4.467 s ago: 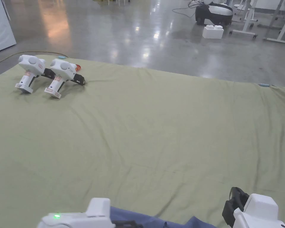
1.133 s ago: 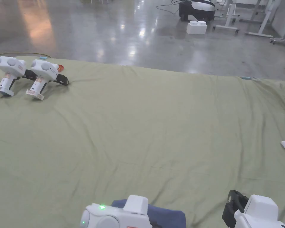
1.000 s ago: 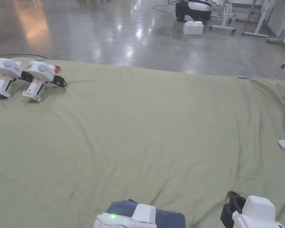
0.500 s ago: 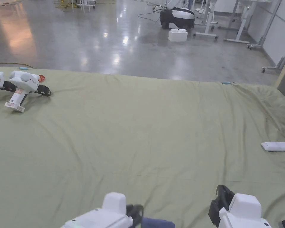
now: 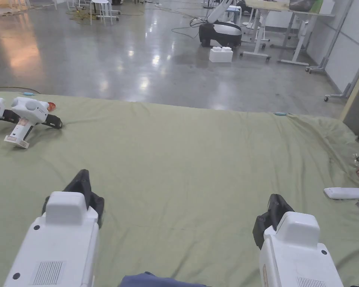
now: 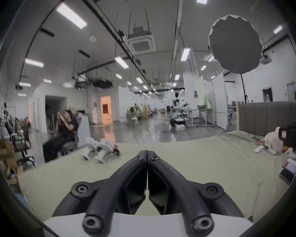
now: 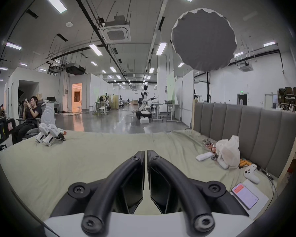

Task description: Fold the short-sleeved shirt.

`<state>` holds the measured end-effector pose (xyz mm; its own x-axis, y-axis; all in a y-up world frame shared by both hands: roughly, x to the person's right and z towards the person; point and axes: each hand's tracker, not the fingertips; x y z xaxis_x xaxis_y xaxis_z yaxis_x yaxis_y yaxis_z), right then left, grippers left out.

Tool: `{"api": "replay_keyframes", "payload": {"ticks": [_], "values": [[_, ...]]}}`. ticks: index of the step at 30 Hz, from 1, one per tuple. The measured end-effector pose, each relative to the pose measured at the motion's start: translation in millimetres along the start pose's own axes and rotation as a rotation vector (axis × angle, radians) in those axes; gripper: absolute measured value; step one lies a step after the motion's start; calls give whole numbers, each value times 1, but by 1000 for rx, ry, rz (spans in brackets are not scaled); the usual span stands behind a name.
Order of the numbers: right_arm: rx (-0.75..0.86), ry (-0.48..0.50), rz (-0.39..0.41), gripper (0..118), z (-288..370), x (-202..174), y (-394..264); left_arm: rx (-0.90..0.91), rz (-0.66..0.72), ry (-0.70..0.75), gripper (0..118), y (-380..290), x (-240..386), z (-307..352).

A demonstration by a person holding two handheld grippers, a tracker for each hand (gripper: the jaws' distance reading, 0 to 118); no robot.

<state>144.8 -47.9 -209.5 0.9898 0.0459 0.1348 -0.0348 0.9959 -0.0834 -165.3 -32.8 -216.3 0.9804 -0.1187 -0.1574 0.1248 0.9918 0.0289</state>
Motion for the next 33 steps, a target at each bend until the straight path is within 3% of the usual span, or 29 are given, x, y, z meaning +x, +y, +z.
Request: {"api": "replay_keyframes", "payload": {"ticks": [8,12,16,18,21,24,28,30,33], "values": [[31,4,36,3,10,-3,8,-62,14,4,1,-10,-30,5],[-114,100,-16,3,38,-21,-22,-114,16,-10,1,-24,-39,11],[-305,242,61,3,63,-59,-82,-221,53,-27,1,-48,-45,19],[-376,305,60,3,67,-74,-108,-267,68,-40,1,-59,-48,22],[-413,256,140,3,67,-92,-141,-331,103,-48,1,-74,-53,28],[-462,187,141,3,61,-92,-165,-400,175,-82,1,-87,-62,33],[-498,167,162,3,56,-83,-183,-548,336,-215,4,-106,-76,24],[-490,164,162,3,58,-80,-183,-660,452,-318,17,-119,-84,13],[-492,162,156,3,59,-78,-185,-815,590,-479,48,-140,-88,-6]]}}
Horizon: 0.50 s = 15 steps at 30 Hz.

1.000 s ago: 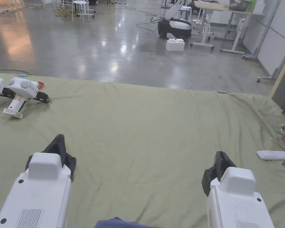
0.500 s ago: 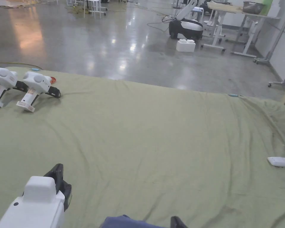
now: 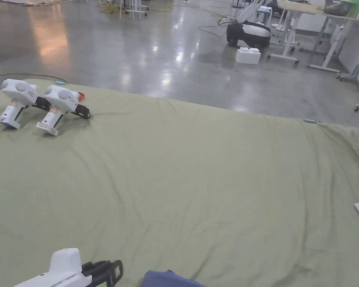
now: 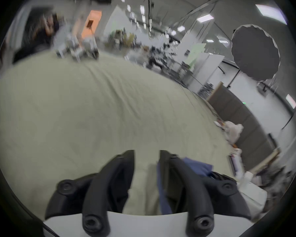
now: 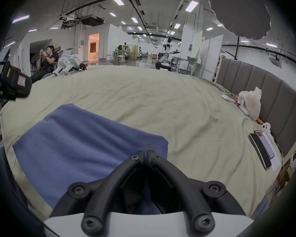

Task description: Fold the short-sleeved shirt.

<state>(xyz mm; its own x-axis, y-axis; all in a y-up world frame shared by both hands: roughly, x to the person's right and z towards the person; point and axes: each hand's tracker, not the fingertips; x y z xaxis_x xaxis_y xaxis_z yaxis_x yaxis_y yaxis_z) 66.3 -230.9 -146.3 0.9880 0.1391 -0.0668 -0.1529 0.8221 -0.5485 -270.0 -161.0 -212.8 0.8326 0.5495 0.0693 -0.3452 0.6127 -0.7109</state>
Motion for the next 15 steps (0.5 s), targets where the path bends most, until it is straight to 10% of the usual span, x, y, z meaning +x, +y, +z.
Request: {"api": "replay_keyframes", "payload": {"ticks": [5,15], "values": [[-20,8,-38,3,-3,6,-4,-203,119,-240,88,-1,-17,-37],[-22,25,-46,3,-2,11,-5,-441,235,-474,91,-25,-25,-98]]}}
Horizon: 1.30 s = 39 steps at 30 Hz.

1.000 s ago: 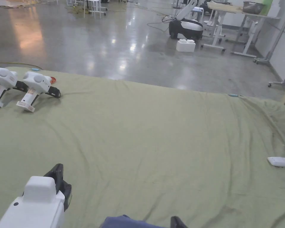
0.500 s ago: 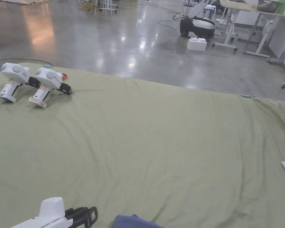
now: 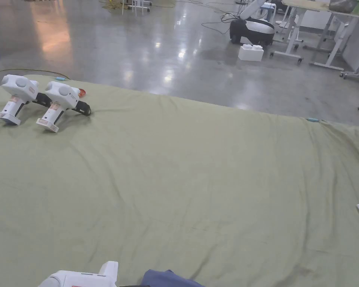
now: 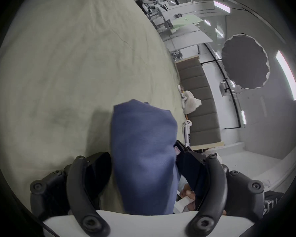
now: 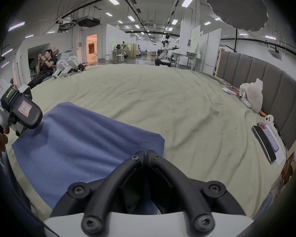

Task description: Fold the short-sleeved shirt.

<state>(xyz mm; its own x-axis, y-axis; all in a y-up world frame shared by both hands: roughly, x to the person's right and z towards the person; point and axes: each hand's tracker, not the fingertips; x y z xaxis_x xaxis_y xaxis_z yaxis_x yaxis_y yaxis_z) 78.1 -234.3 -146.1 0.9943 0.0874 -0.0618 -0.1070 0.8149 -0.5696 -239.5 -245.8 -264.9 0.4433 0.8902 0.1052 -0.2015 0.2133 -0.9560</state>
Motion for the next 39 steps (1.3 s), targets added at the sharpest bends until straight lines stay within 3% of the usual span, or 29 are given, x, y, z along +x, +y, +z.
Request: {"api": "replay_keyframes", "payload": {"ticks": [1,4,6,9,15,21,25,30,34,39], "values": [[0,1,-1,3,0,0,0,-6,3,-4,90,1,1,-2],[-1,2,-4,3,0,0,0,-36,14,-6,71,5,-11,-15],[-2,0,-6,3,-1,1,0,-32,-6,34,47,4,-15,-18],[6,5,-2,3,-2,0,-2,-4,53,-13,23,3,-25,-14],[19,21,-16,3,7,2,10,61,31,-75,18,-8,-9,2],[162,14,-33,3,16,13,64,111,-45,-61,18,22,14,71],[259,10,-29,3,18,27,112,178,-139,35,18,50,21,149],[328,-5,-56,3,21,47,159,261,-162,204,18,75,21,249],[361,-31,-90,3,28,64,184,301,-129,357,18,89,11,320],[383,-63,-85,3,34,78,195,338,-55,434,18,101,-14,390]]}}
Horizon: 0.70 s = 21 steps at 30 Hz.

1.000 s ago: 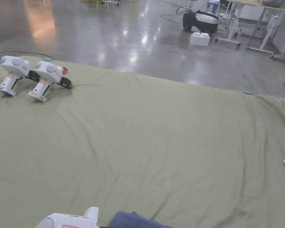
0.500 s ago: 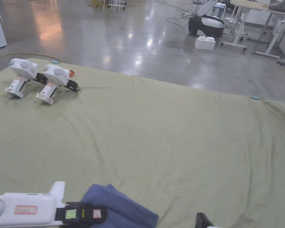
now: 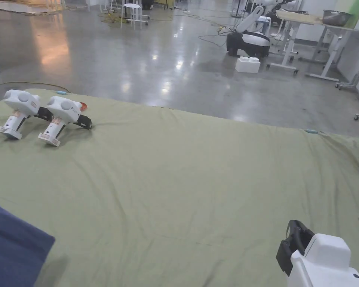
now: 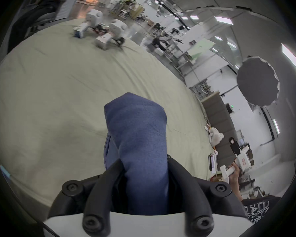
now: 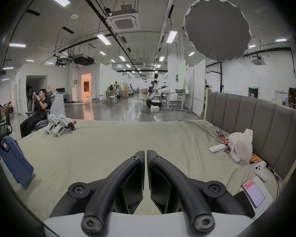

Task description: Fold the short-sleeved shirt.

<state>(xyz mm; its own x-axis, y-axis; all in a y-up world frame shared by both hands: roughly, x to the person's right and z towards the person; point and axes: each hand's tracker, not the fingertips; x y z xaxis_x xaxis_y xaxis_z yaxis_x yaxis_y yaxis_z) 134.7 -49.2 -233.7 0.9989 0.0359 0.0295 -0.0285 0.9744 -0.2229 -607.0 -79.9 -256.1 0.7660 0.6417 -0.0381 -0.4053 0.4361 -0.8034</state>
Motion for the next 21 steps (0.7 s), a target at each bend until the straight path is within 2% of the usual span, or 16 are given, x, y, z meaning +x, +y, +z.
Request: {"api": "replay_keyframes", "payload": {"ticks": [2,3,6,7,9,11,12,15,21], "values": [[-4,-6,-8,3,1,4,-1,-6,34,56,18,4,-20,7],[-7,-11,-10,3,2,5,-1,-16,51,92,18,-13,9,5],[-19,-20,-2,3,5,6,-4,-59,55,240,19,-17,-5,2],[-21,-21,-1,3,7,7,-5,-66,67,273,19,-24,9,2],[-26,-24,4,3,7,7,-6,-53,78,335,28,-27,8,2],[-33,-22,3,3,7,7,-7,-72,62,397,52,-30,21,2],[-38,-21,-1,3,7,7,-7,-69,30,461,59,-32,26,2],[-46,-14,-8,3,5,7,-9,-80,-62,570,66,-31,40,10],[-48,3,-4,3,0,5,-8,41,-190,777,70,-29,72,35]]}}
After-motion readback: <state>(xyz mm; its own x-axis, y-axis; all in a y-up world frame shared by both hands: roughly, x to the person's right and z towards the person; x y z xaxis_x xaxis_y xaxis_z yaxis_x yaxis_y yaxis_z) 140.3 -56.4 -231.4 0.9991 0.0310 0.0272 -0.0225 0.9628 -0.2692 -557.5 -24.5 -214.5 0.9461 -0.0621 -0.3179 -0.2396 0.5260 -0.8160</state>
